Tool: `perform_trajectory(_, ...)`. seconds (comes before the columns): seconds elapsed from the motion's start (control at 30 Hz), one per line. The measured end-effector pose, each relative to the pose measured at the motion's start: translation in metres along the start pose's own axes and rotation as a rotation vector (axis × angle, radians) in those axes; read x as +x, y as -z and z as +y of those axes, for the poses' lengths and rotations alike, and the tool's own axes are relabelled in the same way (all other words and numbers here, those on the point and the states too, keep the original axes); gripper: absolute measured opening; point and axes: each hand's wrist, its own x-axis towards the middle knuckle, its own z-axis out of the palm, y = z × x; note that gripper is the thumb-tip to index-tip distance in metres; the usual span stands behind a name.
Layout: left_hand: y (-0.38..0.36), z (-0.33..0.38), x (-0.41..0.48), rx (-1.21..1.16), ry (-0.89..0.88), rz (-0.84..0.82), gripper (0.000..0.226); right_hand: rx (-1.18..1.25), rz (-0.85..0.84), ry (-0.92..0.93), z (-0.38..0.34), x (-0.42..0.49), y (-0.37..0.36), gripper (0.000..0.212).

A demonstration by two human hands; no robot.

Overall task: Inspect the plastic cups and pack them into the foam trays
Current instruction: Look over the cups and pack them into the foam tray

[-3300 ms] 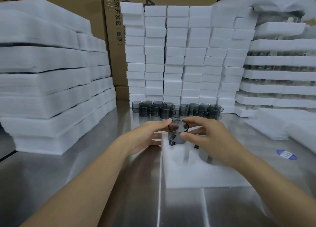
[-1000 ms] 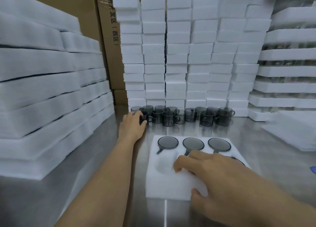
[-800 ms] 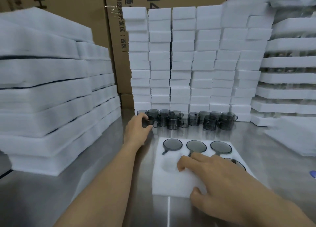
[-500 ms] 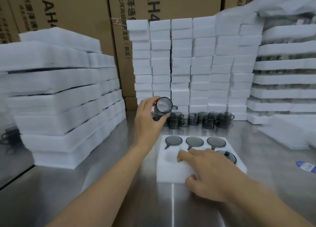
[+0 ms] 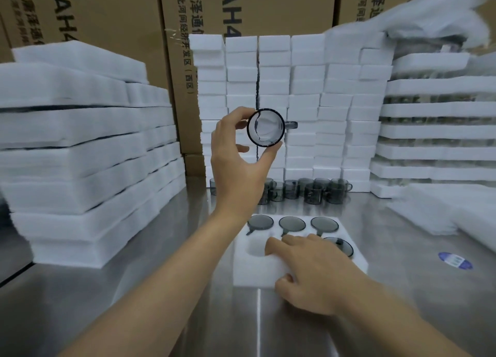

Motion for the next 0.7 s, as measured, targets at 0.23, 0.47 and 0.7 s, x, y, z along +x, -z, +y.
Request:
perform_trajectory(0.23,-0.002,-0.002,0.012,-0.246,0.417,-0.055,0.045,0.01,-0.014,-0.019,0.001,0.001,-0.002,0.04)
perform_trajectory(0.47,0.008,-0.006,0.02,-0.788,1.327,-0.47,0.066,0.01,-0.023,-0.008,-0.001,0.0,0.002,0.035)
perform_trajectory(0.7,0.008,-0.01,0.016,-0.765,1.385,-0.502,0.071,0.013,-0.032,-0.016,-0.001,0.0,0.001,0.035)
